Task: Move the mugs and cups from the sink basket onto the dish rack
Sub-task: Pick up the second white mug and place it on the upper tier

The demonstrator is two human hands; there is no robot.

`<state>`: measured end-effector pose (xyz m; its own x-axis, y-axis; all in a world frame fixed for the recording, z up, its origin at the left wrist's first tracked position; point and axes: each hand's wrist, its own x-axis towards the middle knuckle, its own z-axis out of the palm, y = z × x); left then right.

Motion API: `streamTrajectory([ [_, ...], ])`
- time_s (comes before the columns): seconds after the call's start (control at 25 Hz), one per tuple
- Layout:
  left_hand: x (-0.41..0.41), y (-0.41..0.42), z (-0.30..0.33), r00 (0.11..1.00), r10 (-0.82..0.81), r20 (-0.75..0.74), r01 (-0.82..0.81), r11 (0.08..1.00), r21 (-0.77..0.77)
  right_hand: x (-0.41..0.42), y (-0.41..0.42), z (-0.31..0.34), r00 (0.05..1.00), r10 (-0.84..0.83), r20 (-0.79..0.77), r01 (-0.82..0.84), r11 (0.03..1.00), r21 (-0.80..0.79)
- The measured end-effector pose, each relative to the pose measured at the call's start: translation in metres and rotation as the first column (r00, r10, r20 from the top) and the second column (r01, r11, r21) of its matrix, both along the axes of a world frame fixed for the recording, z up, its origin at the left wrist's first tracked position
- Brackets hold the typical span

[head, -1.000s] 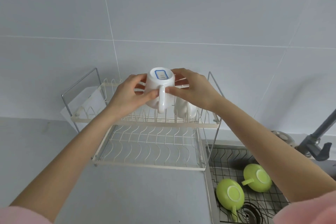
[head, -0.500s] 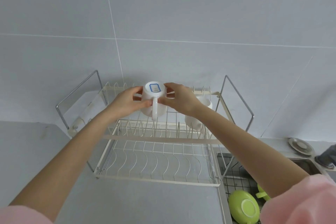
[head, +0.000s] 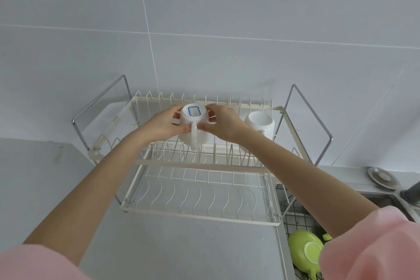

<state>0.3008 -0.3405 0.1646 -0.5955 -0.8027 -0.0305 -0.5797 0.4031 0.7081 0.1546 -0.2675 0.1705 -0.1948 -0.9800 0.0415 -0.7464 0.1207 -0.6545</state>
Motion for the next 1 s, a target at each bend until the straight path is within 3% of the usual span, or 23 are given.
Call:
streamTrajectory([
  [0.32,-0.001,0.001,0.002,0.999,-0.039,0.004,0.038,0.999,0.024,0.000,0.004,0.004,1.000,-0.015,-0.020,0.016,0.999,0.032],
  [0.64,0.001,0.008,0.012,0.993,-0.057,0.099,0.050,0.996,0.078,-0.006,0.014,0.014,0.978,0.066,-0.199,-0.037,0.988,0.148],
  [0.72,0.002,0.013,0.020,0.986,-0.030,0.167,0.027,0.999,0.020,-0.008,0.022,0.018,0.962,0.095,-0.258,-0.057,0.987,0.152],
  [0.84,0.003,0.029,0.039,0.950,0.003,0.312,0.064,0.976,-0.206,-0.011,0.039,0.030,0.930,0.129,-0.345,-0.087,0.987,0.136],
  [1.0,-0.004,0.062,0.064,0.924,0.066,0.377,0.104,0.905,-0.412,-0.019,0.070,0.050,0.880,0.125,-0.459,-0.097,0.992,0.084],
])
